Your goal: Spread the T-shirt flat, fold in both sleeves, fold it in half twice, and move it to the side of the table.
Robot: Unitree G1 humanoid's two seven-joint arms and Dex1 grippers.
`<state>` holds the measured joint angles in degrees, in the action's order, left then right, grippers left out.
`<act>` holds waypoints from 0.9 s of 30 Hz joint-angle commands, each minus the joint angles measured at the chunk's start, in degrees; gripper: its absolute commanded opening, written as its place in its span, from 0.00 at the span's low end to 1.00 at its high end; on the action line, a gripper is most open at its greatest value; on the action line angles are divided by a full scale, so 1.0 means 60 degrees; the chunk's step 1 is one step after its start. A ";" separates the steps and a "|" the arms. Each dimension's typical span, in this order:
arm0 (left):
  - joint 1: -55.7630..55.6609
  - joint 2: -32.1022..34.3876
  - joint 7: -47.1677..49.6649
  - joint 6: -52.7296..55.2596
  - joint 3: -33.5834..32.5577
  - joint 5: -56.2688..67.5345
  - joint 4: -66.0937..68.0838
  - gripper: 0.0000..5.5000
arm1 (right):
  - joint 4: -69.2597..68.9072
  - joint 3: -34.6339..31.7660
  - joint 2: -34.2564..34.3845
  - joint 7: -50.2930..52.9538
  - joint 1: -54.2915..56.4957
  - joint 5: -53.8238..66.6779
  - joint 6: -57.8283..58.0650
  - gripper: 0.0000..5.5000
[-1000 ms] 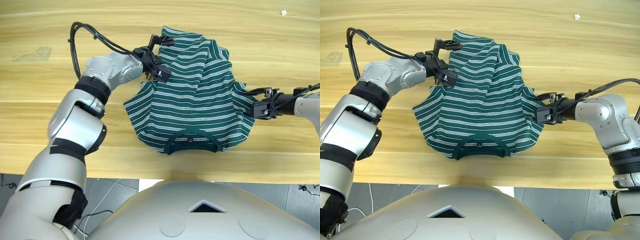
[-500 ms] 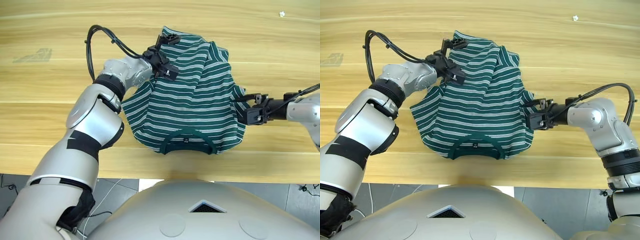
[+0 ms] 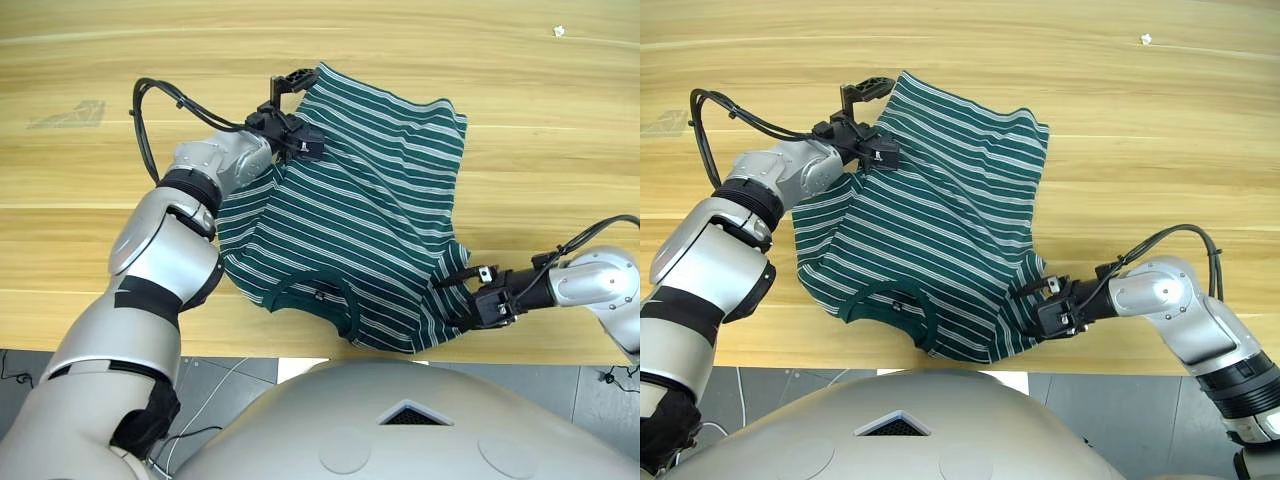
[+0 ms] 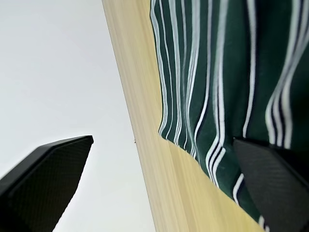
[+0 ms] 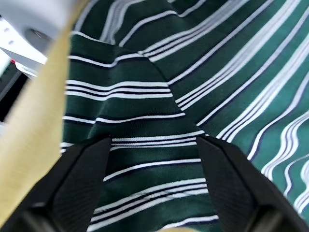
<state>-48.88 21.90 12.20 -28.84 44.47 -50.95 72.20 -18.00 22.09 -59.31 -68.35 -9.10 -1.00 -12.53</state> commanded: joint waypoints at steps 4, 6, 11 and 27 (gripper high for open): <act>0.1078 0.0340 -0.0577 -0.0207 0.0305 -0.0151 0.0055 0.97 | 0.0569 -0.0383 -0.0077 0.0158 0.0503 -0.0384 0.0025 0.60; 0.1256 0.0530 -0.0588 -0.0437 0.0309 -0.0066 -0.0283 0.97 | 0.0151 -0.0662 -0.0063 -0.0055 0.0498 0.0428 0.0271 0.60; 0.1740 0.1016 -0.0749 -0.0743 0.0189 0.0144 -0.1135 0.97 | 0.0589 -0.1359 -0.0072 -0.0029 0.1183 0.0685 0.0343 0.60; 0.3611 0.2993 -0.1701 0.1230 -0.3915 0.1570 -0.9957 0.97 | 0.7525 -0.0368 0.3602 0.3725 0.6457 -0.2735 -0.1980 0.60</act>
<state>-29.00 38.36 3.33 -23.37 23.02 -40.45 15.85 20.34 18.34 -40.14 -48.44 26.01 -14.77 -21.80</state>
